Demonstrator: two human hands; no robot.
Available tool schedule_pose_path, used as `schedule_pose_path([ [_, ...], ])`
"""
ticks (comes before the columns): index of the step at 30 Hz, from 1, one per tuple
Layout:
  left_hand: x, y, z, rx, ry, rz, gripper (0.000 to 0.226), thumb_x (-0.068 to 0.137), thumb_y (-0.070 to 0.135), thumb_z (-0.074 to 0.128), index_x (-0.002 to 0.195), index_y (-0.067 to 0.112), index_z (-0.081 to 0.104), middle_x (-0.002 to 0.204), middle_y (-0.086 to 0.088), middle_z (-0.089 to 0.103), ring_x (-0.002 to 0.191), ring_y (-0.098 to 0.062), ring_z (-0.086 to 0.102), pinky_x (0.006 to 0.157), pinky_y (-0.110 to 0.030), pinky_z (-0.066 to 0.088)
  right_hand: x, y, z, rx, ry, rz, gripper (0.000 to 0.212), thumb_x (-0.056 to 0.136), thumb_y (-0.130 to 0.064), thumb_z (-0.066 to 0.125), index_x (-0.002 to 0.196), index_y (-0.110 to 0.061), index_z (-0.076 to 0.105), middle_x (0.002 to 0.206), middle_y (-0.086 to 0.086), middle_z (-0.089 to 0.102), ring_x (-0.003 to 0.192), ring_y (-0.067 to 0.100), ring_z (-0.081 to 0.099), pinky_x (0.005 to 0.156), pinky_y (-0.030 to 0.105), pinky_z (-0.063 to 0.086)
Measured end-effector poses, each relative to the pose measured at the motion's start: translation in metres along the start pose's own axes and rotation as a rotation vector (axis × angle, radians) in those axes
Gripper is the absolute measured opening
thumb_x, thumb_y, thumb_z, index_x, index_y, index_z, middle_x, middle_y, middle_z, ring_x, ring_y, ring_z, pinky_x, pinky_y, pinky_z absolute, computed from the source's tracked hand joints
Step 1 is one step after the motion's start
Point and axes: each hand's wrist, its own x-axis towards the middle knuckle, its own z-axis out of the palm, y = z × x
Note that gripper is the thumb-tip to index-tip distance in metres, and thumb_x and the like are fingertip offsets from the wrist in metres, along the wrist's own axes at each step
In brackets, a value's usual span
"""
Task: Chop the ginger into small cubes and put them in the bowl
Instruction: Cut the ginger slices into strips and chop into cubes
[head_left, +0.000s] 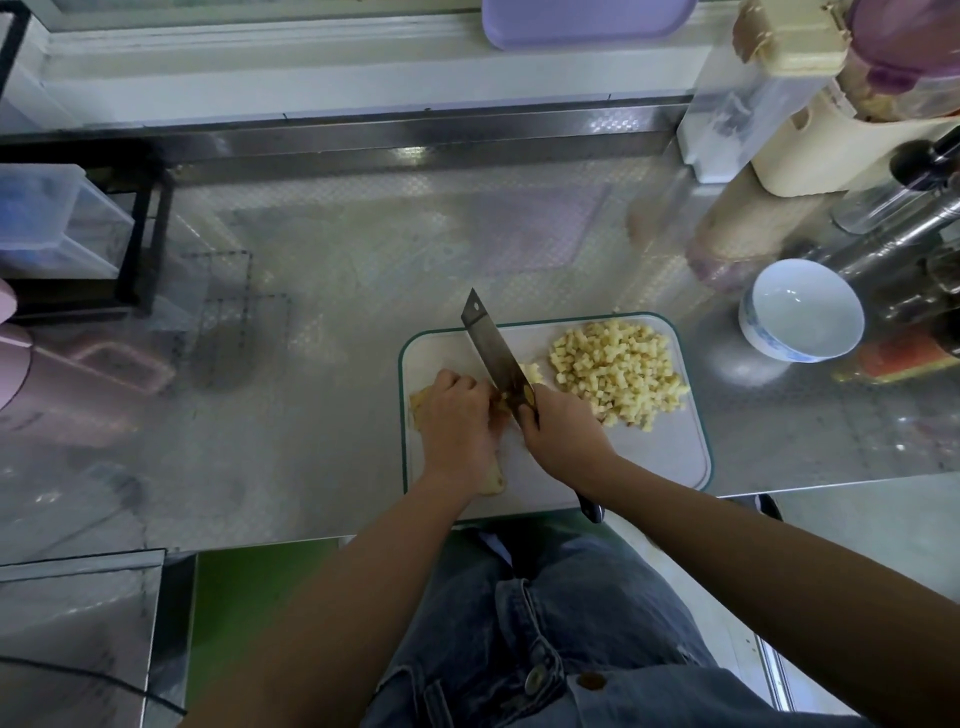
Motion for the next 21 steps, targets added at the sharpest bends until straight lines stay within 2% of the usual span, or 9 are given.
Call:
schedule_pose_path([
  [5,0.001,-0.001,-0.003,0.017,-0.015,0.017,0.02,0.086,0.035,0.057,0.094,0.02,0.069,0.088,0.003,0.064,0.1,-0.016,0.044,0.069,-0.026,0.035,0.002,-0.001,0.002,0.031,0.008,0.008,0.024,0.1,-0.025,0.041,0.098,-0.005,0.054,0.084,0.015,0.062,0.074,0.032,0.06,0.066,0.041,0.051],
  [11,0.001,-0.003,-0.005,0.022,-0.006,0.045,0.02,0.085,0.037,0.061,0.097,0.023,0.07,0.092,0.005,0.064,0.101,-0.017,0.043,0.073,-0.026,0.03,0.003,-0.001,-0.005,0.127,0.041,0.015,0.022,0.1,-0.023,0.045,0.086,-0.009,0.051,0.069,0.008,0.055,0.063,0.025,0.054,0.056,0.032,0.04],
  [14,-0.002,-0.008,-0.004,0.032,0.006,0.045,0.019,0.085,0.037,0.06,0.094,0.023,0.07,0.09,0.005,0.063,0.1,-0.018,0.044,0.078,-0.03,0.032,-0.001,0.0,-0.011,0.17,0.047,0.013,0.022,0.099,-0.022,0.045,0.087,-0.005,0.052,0.069,0.014,0.059,0.058,0.031,0.058,0.055,0.042,0.052],
  [16,-0.002,-0.011,-0.003,0.035,0.029,0.051,0.017,0.083,0.036,0.062,0.089,0.023,0.071,0.086,0.005,0.064,0.099,-0.02,0.045,0.077,-0.031,0.031,-0.004,-0.001,-0.013,0.157,0.047,-0.004,0.023,0.099,-0.021,0.045,0.086,-0.003,0.053,0.068,0.016,0.059,0.056,0.032,0.059,0.055,0.045,0.053],
  [21,-0.001,-0.01,-0.003,0.05,0.043,0.046,0.016,0.082,0.037,0.063,0.085,0.024,0.074,0.079,0.006,0.065,0.097,-0.02,0.046,0.078,-0.032,0.032,-0.004,-0.006,-0.006,0.092,0.014,-0.024,0.021,0.099,-0.022,0.044,0.083,-0.009,0.05,0.07,0.013,0.057,0.06,0.029,0.056,0.055,0.037,0.049],
])
